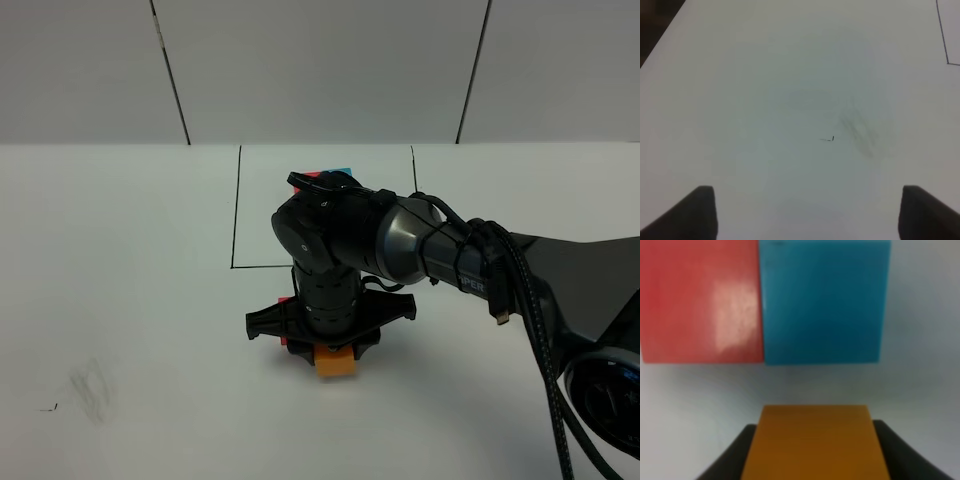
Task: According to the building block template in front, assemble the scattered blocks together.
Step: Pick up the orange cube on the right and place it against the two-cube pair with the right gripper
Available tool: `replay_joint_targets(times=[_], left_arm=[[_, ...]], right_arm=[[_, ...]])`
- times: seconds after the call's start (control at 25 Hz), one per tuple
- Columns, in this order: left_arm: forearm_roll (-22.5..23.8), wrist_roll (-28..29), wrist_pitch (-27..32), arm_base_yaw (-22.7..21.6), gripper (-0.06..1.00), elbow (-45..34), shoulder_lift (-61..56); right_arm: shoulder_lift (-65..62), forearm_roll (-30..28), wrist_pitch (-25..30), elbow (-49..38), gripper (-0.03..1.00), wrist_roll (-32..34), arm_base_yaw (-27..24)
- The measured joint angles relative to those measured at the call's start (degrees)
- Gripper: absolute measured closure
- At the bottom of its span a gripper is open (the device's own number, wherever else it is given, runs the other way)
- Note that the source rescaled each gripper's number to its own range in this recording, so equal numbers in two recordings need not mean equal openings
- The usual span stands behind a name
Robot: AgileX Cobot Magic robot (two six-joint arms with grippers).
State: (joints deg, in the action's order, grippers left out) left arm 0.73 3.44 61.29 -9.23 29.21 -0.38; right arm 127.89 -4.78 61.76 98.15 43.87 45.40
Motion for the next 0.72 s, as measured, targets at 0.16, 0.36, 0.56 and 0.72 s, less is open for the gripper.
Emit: replay_joint_targets(times=[0.16, 0.36, 0.56, 0.72], left_arm=[[0.0, 0.0, 0.0, 0.0, -0.06, 0.0, 0.0], [0.0, 0.0, 0.0, 0.0, -0.06, 0.0, 0.0], [0.0, 0.0, 0.0, 0.0, -0.06, 0.0, 0.0], [0.0, 0.0, 0.0, 0.0, -0.06, 0.0, 0.0]], right_arm=[[0.0, -0.2, -0.9, 0.0, 0.76, 0.9, 0.0], [0.2, -1.1, -1.7, 0.1, 0.76, 1.3, 0.0], [1.4, -1.1, -1.4, 0.1, 0.76, 1.6, 0.0], [1.5, -1.1, 0.0, 0.2, 0.76, 1.9, 0.0]])
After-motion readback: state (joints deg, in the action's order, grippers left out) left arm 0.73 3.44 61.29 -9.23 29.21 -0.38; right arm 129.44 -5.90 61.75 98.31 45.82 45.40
